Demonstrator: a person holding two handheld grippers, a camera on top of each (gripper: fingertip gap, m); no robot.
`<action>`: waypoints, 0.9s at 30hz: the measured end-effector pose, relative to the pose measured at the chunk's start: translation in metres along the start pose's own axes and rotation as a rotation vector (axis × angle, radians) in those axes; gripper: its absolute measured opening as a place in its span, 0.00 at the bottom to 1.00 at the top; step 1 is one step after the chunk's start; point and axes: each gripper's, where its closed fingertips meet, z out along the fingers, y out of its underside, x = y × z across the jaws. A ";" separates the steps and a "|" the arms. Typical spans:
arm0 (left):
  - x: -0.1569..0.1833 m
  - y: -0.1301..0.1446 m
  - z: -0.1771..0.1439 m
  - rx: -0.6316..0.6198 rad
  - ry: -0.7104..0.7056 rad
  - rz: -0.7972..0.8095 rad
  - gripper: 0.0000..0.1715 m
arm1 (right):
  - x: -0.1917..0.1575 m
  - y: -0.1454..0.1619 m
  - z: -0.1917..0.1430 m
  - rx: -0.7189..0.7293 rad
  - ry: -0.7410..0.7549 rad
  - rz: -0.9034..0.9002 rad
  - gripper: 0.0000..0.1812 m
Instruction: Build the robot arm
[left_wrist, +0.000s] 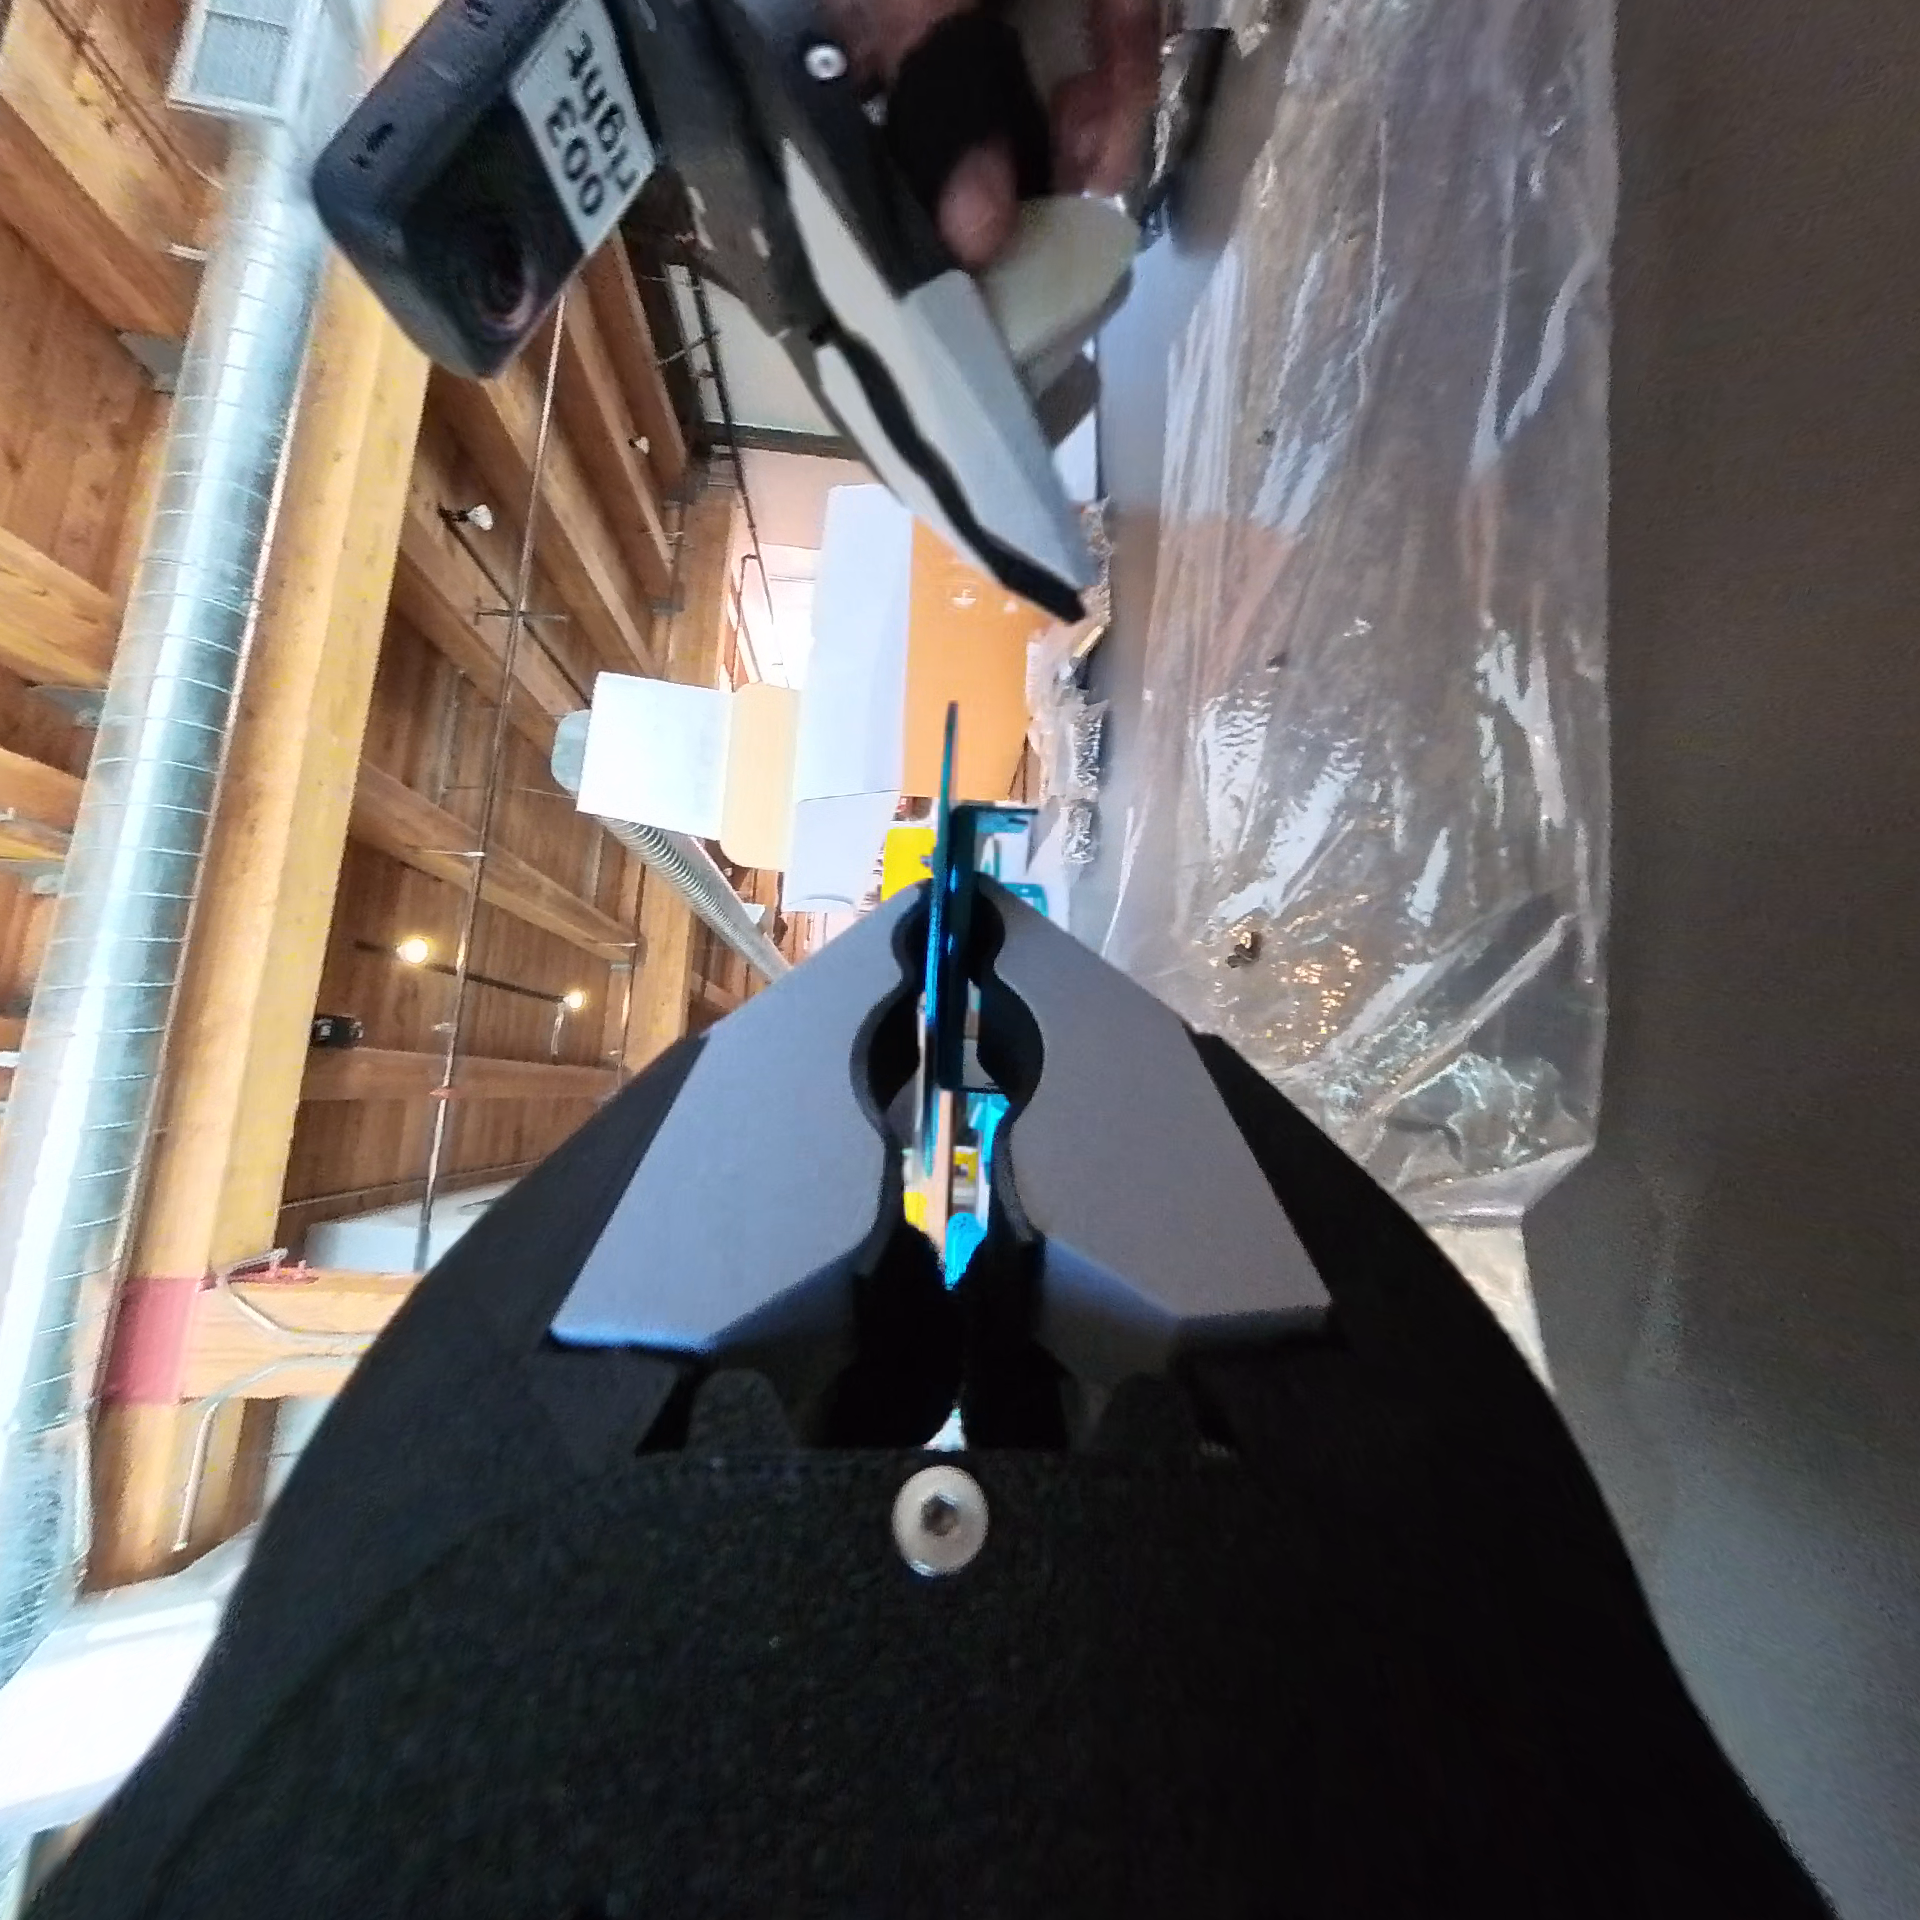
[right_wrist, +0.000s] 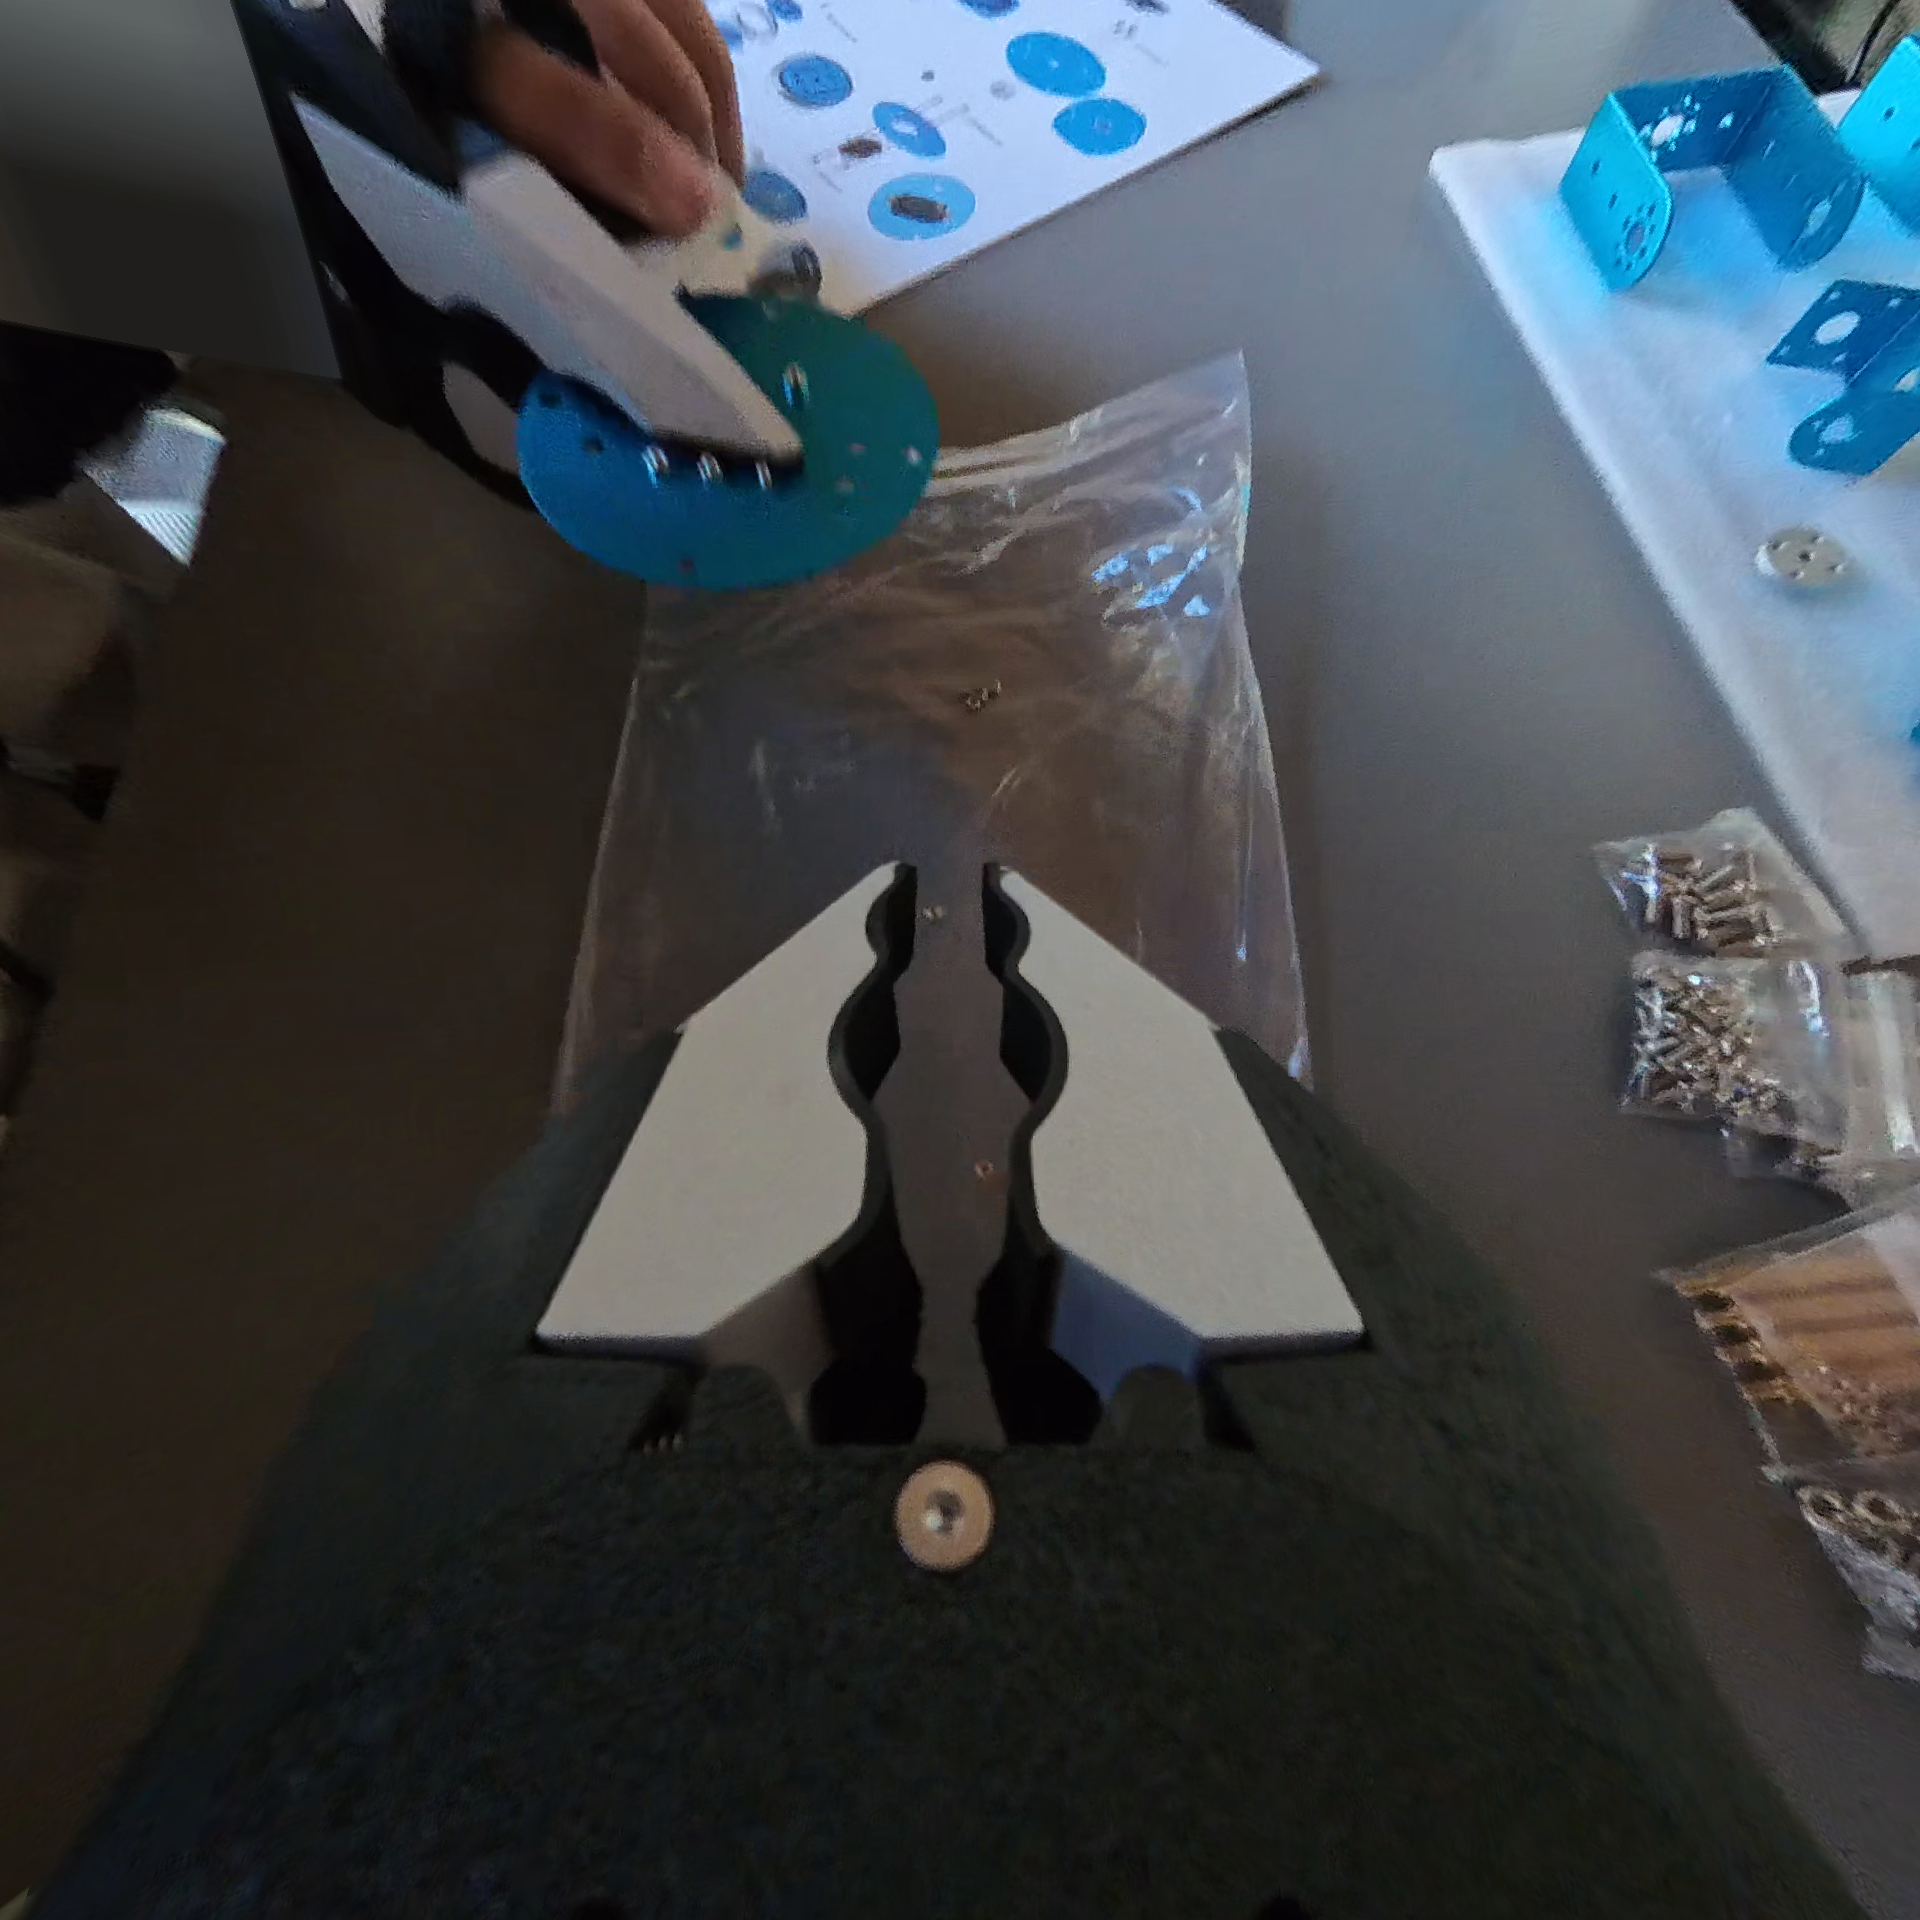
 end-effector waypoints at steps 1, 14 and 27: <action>-0.002 0.000 0.000 -0.003 -0.014 0.011 0.01 | 0.002 0.006 0.002 -0.020 0.019 -0.025 0.06; -0.011 -0.005 -0.003 0.007 -0.086 0.071 0.01 | -0.004 0.022 0.033 -0.093 0.024 -0.103 0.04; -0.006 -0.004 -0.001 0.006 -0.059 0.061 0.01 | -0.004 0.029 0.039 -0.124 0.047 -0.137 0.01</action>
